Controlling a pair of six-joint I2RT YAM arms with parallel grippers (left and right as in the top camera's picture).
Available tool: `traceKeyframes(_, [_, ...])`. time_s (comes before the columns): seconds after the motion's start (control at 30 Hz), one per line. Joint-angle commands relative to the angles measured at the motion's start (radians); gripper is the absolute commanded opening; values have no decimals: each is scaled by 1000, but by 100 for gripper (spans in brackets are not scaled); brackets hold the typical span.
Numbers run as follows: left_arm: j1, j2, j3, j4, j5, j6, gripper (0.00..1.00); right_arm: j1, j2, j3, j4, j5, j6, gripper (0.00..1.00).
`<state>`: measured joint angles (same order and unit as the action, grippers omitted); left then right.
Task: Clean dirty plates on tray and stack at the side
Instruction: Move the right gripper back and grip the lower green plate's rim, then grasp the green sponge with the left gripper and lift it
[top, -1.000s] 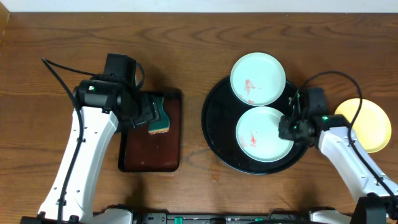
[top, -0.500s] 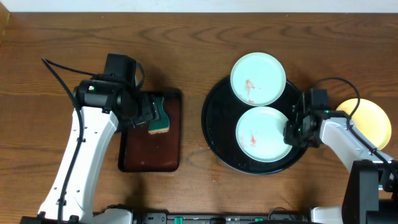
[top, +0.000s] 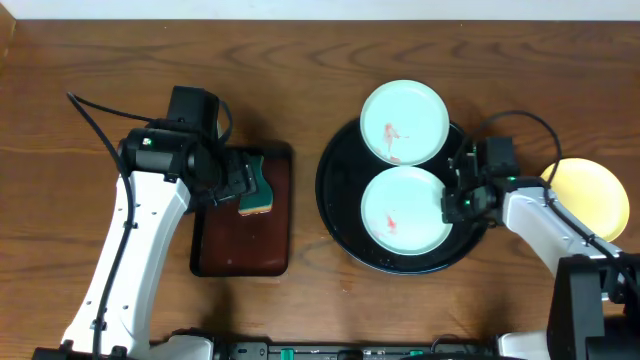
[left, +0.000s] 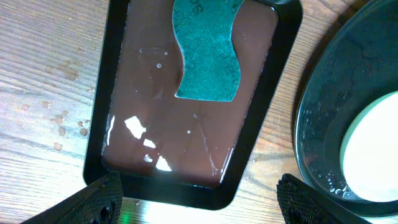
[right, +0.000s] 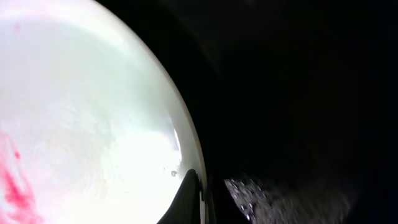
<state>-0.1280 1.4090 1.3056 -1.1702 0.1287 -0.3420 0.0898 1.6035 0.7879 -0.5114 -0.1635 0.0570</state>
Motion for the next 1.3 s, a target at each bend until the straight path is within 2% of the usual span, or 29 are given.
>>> traceKeyframes(0.0, [0,-4,5,-3,3,2,80,36,18,-18,-11,47,31,1])
traceKeyframes(0.17, [-36,15,-2,14,2,2,80,37,18,-18,-4,62,42,1])
traceKeyframes(0.43, [-81,100,-122,173,-62,8,76,37,18,-18,-5,61,42,1])
traceKeyframes(0.47, [-80,118,-136,198,-74,8,72,37,18,-18,-6,61,42,1])
traceKeyframes(0.57, [-72,179,-155,277,-156,-33,68,37,18,-18,-8,61,43,1])
traceKeyframes(0.6, [-66,203,-155,307,-167,-37,60,37,18,-18,-8,61,43,1])
traceKeyframes(0.63, [-60,225,-155,340,-166,-39,57,37,18,-18,-8,61,43,1])
traceKeyframes(0.8, [-58,325,-155,456,-163,-56,57,37,18,-18,-12,57,43,1])
traceKeyframes(1.03, [-58,477,-155,521,-163,-61,56,37,18,-18,-21,58,43,1])
traceKeyframes(1.17, [-58,523,-155,521,-140,-66,36,37,18,-18,-25,58,43,1])
traceKeyframes(1.23, [-58,532,-155,516,-136,-66,8,37,18,-18,-25,58,43,1])
traceKeyframes(1.27, [-58,532,-155,513,-136,-66,8,37,18,-18,-25,57,43,1])
